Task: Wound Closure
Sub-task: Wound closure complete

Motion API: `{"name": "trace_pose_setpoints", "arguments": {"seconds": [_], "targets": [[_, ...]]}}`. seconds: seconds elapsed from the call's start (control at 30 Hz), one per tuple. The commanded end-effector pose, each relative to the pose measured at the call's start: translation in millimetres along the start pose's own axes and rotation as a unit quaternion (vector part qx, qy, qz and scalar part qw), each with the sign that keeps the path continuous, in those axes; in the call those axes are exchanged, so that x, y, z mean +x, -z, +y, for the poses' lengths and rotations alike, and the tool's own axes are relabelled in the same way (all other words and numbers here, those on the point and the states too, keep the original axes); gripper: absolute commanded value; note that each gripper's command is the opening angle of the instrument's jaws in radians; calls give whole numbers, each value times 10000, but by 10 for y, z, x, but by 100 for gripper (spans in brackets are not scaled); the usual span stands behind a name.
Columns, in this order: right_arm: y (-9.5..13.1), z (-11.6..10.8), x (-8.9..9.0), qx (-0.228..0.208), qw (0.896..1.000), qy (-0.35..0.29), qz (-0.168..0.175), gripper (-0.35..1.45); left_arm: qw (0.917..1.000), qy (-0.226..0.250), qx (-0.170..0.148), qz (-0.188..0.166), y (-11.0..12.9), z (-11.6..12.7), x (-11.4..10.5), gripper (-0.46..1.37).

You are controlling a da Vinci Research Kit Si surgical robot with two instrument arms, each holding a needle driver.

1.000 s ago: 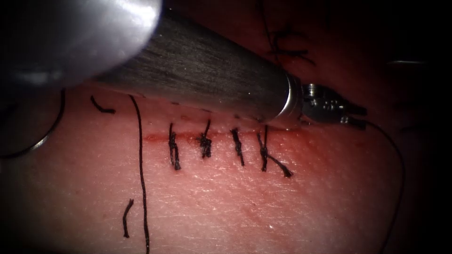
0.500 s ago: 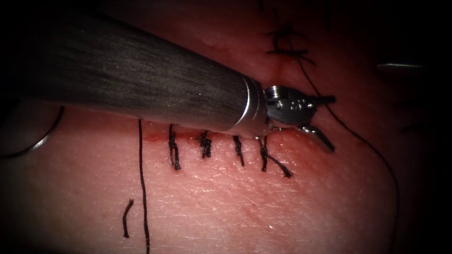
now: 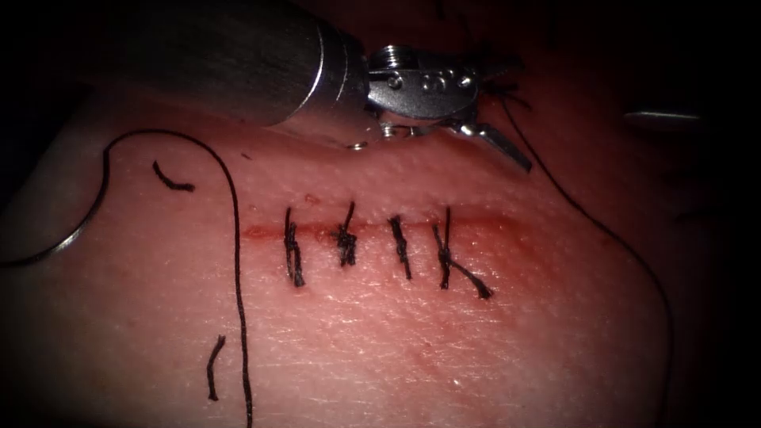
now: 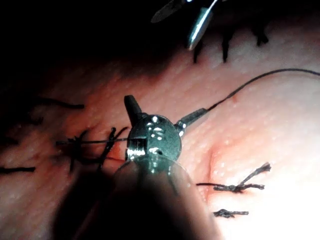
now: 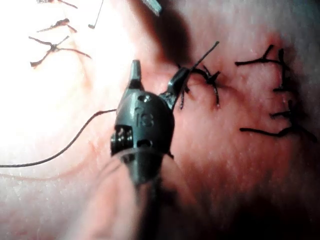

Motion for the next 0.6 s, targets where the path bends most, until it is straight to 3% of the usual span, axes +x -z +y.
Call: {"name": "trace_pose_setpoints", "arguments": {"seconds": [0.03,0.33,0.6], "targets": [[-2,-1,0,78,10000,-5,-12,128,10000,-8,37,-2,5,1,1,95],[-36,-11,-5,337,9994,2,-24,133,9994,153,291,-57,90,26,-1,77],[-58,-14,-7,441,9988,208,60,137,9988,179,432,-113,151,50,-15,83]]}}
